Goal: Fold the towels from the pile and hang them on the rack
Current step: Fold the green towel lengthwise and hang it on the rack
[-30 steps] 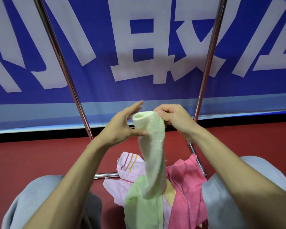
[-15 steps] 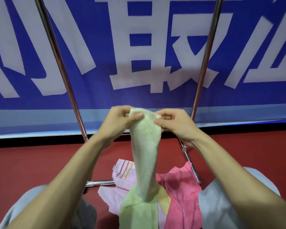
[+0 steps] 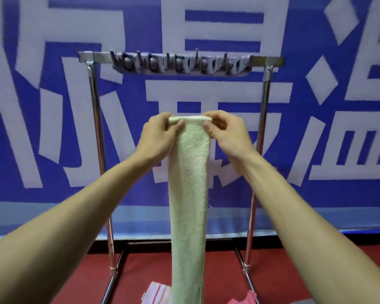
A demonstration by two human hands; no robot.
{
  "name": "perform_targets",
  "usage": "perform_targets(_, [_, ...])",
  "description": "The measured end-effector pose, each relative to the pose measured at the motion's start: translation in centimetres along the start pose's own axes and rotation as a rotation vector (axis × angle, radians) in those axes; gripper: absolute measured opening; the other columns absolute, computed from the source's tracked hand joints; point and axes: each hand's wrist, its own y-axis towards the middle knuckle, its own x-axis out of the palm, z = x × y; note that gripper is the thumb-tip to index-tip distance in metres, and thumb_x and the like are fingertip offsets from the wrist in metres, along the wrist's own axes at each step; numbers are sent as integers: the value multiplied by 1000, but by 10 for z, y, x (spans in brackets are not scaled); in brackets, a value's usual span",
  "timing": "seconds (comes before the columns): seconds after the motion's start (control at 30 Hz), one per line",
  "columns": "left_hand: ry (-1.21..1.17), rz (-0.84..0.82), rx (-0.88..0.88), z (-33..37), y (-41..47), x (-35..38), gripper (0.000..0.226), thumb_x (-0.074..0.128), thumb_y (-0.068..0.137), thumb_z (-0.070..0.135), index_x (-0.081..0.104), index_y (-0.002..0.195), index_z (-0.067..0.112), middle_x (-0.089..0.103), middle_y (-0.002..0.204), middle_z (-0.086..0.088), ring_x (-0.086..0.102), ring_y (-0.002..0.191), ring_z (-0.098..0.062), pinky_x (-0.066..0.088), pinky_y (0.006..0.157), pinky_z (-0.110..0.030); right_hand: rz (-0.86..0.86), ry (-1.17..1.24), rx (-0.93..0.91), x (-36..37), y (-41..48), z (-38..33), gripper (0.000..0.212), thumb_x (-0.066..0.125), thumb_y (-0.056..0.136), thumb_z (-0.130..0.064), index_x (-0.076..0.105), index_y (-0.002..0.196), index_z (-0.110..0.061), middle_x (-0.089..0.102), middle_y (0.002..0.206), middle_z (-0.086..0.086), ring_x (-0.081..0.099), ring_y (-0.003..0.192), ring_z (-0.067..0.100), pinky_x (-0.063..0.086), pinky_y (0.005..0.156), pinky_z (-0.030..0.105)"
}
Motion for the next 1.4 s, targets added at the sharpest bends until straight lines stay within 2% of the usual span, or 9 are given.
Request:
perform_targets(0.17, [228,102,135,40,27,-20,24,55,94,27,52,76,11,53,66,4,46,61,-8,32,49,-14,34,130,-27,-1,27,-28,14,57,92,-4,65,94,-15,68,89,4,64,84,15,55,74,30])
perform_targets(0.3, [360,-3,159,44,27,-19,31,49,97,33,51,78,9,57,71,-2,51,66,-20,41,59,-33,155,69,11,3,36,-27,13,61,90,-7,69,92,-16,71,94,6,68,93,24,56,80,38])
perform_targets(0.4, [210,53,134,43,30,-19,27,52,96,30,53,76,12,53,67,2,45,60,-11,37,53,-20,126,71,10,-3,40,-26,10,64,88,-9,69,94,-15,72,94,6,67,90,19,54,75,30])
perform_targets(0.57, [-243,-113,-66,33,23,-9,22,55,95,27,65,81,13,61,74,0,58,72,-16,56,73,-46,59,151,90,-13,30,-14,16,67,87,-11,67,102,-6,73,96,12,69,86,20,56,73,31])
perform_targets(0.7, [-386,-173,-179,20,9,4,20,56,95,27,70,91,14,68,74,6,63,66,-5,54,61,-24,-38,278,268,-16,17,7,35,58,93,-31,66,112,-2,74,84,4,69,73,13,55,64,27])
perform_targets(0.83, [-486,-158,-309,-1,-2,20,24,58,93,28,71,96,8,65,70,3,58,57,-6,50,57,-23,-258,376,513,-9,-5,49,69,30,90,-68,65,119,-16,67,117,16,65,109,30,52,93,44])
perform_targets(0.93, [-528,-116,-392,-24,-16,32,26,58,93,28,71,98,5,69,79,-2,62,61,-8,52,57,-22,-292,467,589,1,-29,82,67,20,93,-63,61,123,-19,71,114,5,67,104,16,52,82,31])
perform_targets(1.1, [-500,11,-538,-80,-52,56,27,60,91,28,70,89,3,62,73,-3,54,62,-12,48,54,-22,-332,389,595,22,-66,135,65,45,81,-62,66,116,-11,69,115,11,65,106,23,48,94,41])
perform_targets(1.4, [-702,213,-985,-169,-118,84,15,63,89,23,60,90,9,57,76,-5,52,57,-13,42,46,-20,-501,-111,491,48,-122,213,6,64,88,-9,66,90,-4,72,79,-5,59,70,-4,46,71,20])
